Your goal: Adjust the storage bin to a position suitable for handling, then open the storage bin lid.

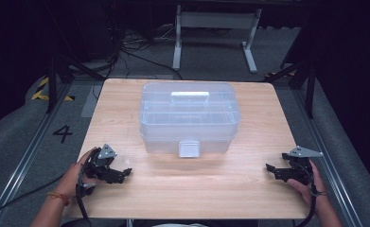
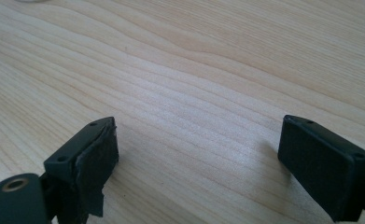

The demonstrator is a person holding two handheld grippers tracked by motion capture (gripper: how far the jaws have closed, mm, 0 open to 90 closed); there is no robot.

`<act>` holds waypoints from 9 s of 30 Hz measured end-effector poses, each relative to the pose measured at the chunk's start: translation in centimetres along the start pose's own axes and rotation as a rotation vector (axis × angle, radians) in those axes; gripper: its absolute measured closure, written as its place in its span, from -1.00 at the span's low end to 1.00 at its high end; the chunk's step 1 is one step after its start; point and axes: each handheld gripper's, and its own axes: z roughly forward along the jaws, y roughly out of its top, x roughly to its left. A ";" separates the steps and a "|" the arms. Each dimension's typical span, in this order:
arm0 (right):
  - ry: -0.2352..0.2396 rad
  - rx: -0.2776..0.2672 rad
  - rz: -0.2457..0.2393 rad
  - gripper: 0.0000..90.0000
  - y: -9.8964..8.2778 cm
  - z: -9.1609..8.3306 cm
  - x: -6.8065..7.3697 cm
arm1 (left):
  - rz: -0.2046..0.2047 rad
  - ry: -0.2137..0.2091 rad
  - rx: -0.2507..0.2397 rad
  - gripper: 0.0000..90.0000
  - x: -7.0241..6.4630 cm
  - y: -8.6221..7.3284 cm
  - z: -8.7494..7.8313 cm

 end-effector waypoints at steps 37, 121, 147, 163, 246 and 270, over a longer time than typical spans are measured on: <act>0.021 -0.043 -0.027 -0.46 0.4 -1.0 -0.6 | 0.056 -0.044 0.002 -0.99 0.2 0.1 0.1; 0.107 -0.296 -0.271 -0.28 21.2 -1.9 7.7 | 0.057 -0.042 -0.001 -0.99 0.2 0.1 0.1; 0.151 -0.268 -0.308 -0.17 25.2 1.0 10.5 | 0.060 -0.040 -0.002 -0.99 0.2 0.2 0.1; 0.169 -0.242 -0.341 -0.14 26.4 2.5 12.2 | 0.055 -0.042 -0.001 -0.99 0.2 0.1 0.1; 0.122 -0.109 -0.415 0.60 30.4 4.2 14.5 | 0.122 -0.011 -0.223 -0.26 -0.2 4.9 -4.3; 0.121 -0.063 -0.392 0.58 32.2 4.2 14.2 | 0.174 -0.079 -0.292 0.36 -1.9 8.6 -4.7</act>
